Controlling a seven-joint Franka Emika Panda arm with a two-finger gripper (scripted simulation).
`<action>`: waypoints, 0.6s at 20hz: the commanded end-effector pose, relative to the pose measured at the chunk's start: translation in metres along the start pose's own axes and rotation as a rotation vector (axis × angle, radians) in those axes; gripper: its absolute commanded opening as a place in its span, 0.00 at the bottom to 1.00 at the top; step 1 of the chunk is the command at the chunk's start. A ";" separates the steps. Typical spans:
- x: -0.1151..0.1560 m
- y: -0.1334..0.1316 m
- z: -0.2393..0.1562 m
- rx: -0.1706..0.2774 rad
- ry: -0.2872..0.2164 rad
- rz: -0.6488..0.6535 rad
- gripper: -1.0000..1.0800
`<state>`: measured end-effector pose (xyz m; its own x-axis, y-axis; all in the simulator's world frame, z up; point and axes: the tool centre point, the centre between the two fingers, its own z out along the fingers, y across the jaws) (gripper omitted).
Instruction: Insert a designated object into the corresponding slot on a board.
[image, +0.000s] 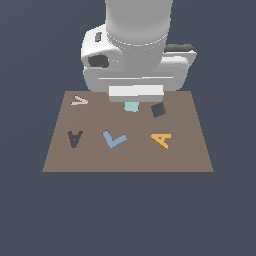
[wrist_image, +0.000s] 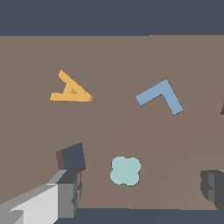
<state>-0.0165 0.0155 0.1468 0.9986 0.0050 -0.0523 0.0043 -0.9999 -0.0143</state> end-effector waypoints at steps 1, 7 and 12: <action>0.000 0.000 0.000 0.000 0.000 0.000 0.96; 0.003 -0.001 0.002 -0.001 0.001 -0.027 0.96; 0.009 -0.002 0.007 -0.003 0.003 -0.093 0.96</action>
<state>-0.0099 0.0172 0.1409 0.9959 0.0762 -0.0487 0.0755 -0.9970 -0.0155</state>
